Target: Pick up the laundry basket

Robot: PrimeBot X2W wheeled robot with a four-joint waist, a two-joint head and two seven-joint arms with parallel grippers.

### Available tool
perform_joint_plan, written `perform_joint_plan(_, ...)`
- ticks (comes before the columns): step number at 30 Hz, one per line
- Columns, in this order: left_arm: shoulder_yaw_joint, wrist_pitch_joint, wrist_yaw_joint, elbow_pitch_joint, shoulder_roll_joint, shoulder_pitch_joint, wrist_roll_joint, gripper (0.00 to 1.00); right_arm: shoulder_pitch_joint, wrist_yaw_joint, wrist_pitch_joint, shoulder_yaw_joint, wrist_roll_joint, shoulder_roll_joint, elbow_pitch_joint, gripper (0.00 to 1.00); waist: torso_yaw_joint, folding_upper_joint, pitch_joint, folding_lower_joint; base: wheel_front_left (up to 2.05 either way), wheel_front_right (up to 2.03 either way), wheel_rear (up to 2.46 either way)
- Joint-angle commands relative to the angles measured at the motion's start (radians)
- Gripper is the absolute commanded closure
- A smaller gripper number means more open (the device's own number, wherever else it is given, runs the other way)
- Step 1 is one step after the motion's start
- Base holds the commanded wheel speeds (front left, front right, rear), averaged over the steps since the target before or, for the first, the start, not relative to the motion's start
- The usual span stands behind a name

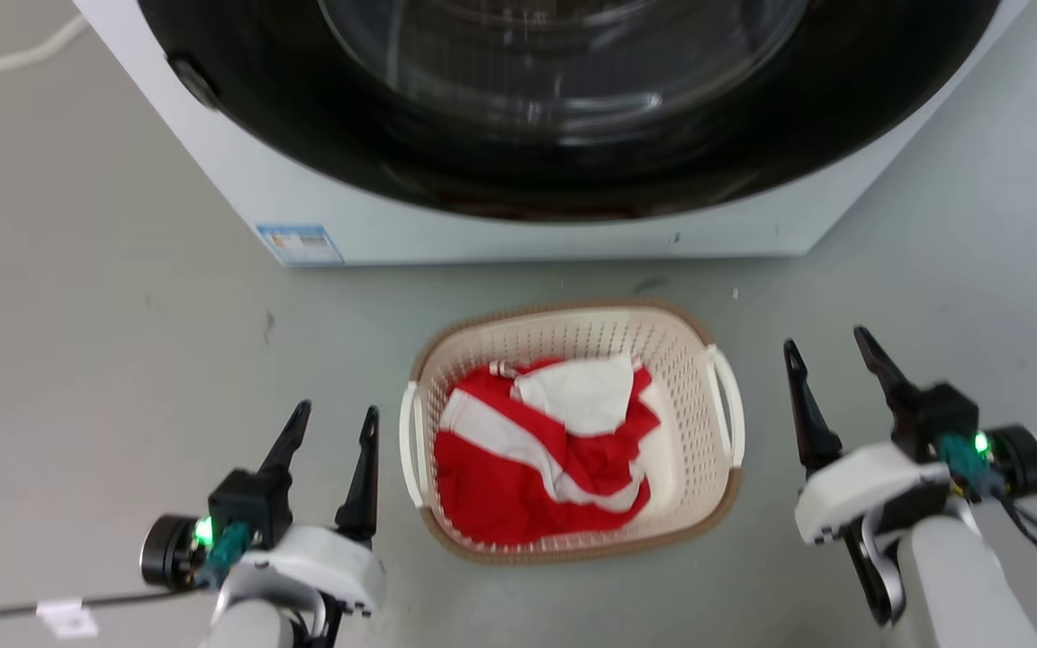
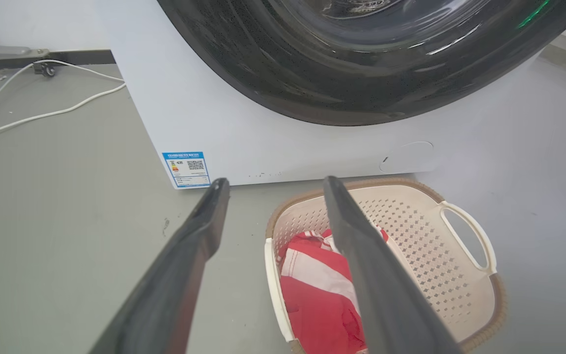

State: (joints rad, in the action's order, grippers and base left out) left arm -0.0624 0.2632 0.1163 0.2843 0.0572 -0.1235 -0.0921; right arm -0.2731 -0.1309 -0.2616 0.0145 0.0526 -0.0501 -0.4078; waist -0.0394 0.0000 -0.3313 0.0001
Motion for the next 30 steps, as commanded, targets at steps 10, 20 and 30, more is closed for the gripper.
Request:
perform_joint_plan(10, -0.06, 0.002, 0.014, 0.324, 0.074, -0.282, -0.019, 0.0, -0.26, 0.0, 0.135, 0.0, 0.022, 0.0, -0.219, 0.0, -0.017, 0.0, -0.284, -0.0001, 0.0, 0.0, 0.0)
perform_joint_plan(20, -0.227, 0.002, 0.014, 0.615, 0.11, -0.524, -0.132, 0.0, -0.436, 0.0, 0.226, -0.006, -0.043, 0.0, -0.416, 0.0, 0.0, 0.0, -0.396, -0.0001, 0.0, 0.0, 0.0)
perform_joint_plan(30, -0.43, -0.053, 0.014, 0.763, 0.111, -0.67, -0.283, 0.0, -0.552, 0.0, 0.283, -0.014, -0.03, 0.0, -0.576, 0.0, 0.025, 0.0, -0.46, -0.0001, 0.0, 0.0, 0.0)
